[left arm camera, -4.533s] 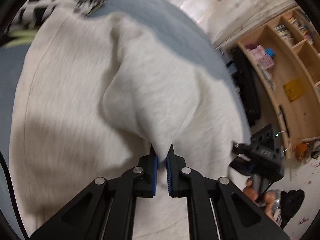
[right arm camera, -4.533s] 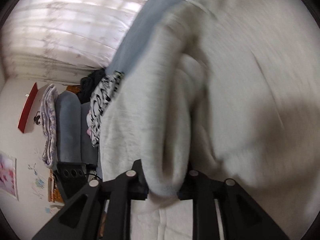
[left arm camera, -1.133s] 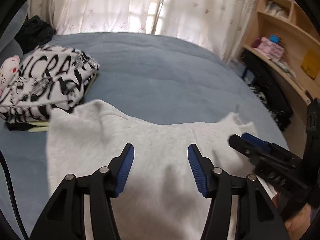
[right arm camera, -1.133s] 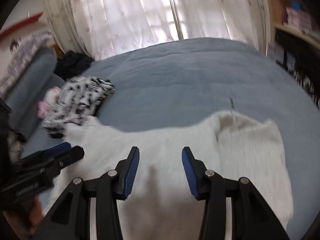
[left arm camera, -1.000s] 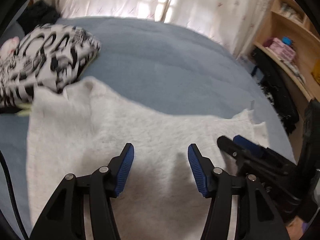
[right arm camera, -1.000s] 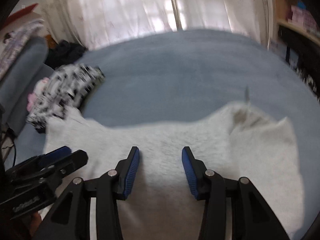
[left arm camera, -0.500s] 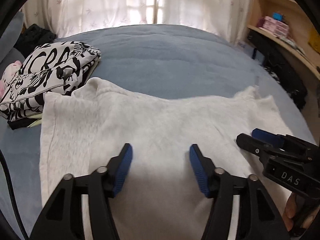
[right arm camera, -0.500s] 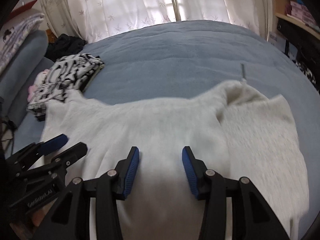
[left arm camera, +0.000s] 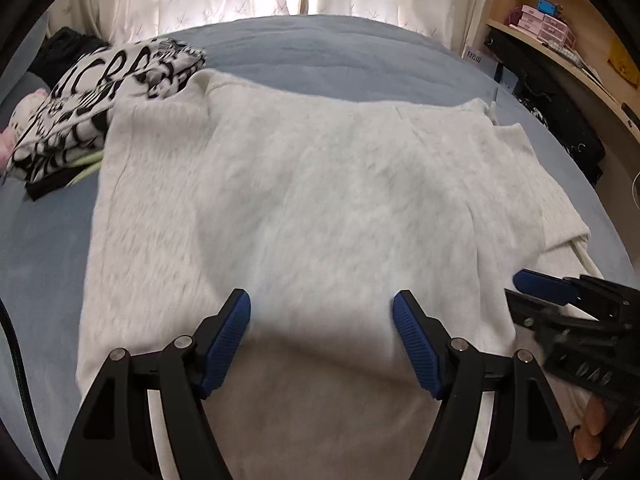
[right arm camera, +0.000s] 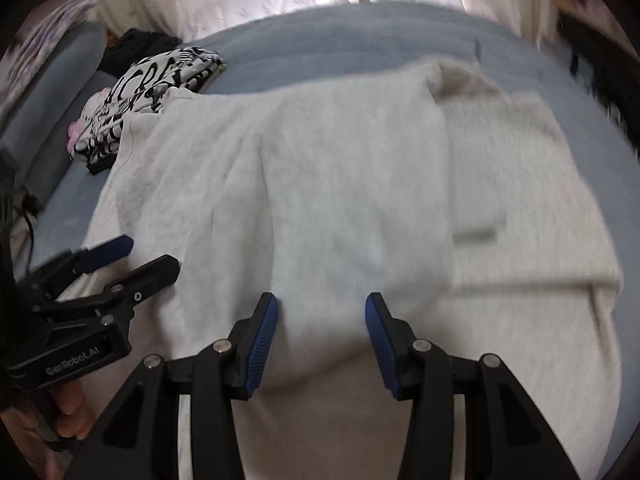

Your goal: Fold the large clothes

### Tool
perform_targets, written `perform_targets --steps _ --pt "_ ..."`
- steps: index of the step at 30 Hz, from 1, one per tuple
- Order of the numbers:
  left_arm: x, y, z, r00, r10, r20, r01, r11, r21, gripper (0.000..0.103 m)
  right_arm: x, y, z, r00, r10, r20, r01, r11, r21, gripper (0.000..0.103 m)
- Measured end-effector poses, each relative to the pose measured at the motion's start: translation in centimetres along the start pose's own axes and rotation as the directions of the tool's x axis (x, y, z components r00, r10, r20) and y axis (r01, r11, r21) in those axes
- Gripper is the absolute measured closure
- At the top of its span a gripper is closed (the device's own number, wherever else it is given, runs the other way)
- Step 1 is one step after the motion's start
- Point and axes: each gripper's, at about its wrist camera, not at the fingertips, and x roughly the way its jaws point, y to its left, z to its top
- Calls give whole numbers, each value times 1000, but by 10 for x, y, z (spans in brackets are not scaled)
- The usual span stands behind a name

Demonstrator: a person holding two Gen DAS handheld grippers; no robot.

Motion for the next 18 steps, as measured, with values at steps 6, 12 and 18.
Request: perform_targets --steps 6,12,18 --pt "-41 12 -33 1000 -9 -14 8 999 -53 31 -42 -7 -40 999 42 -10 -41 997 73 57" --pt "-113 25 -74 998 28 47 -26 999 -48 31 -110 -7 -81 996 45 77 -51 995 87 57" --pt "-177 47 -108 993 41 112 -28 993 -117 31 -160 -17 -113 984 95 149 -119 979 164 57"
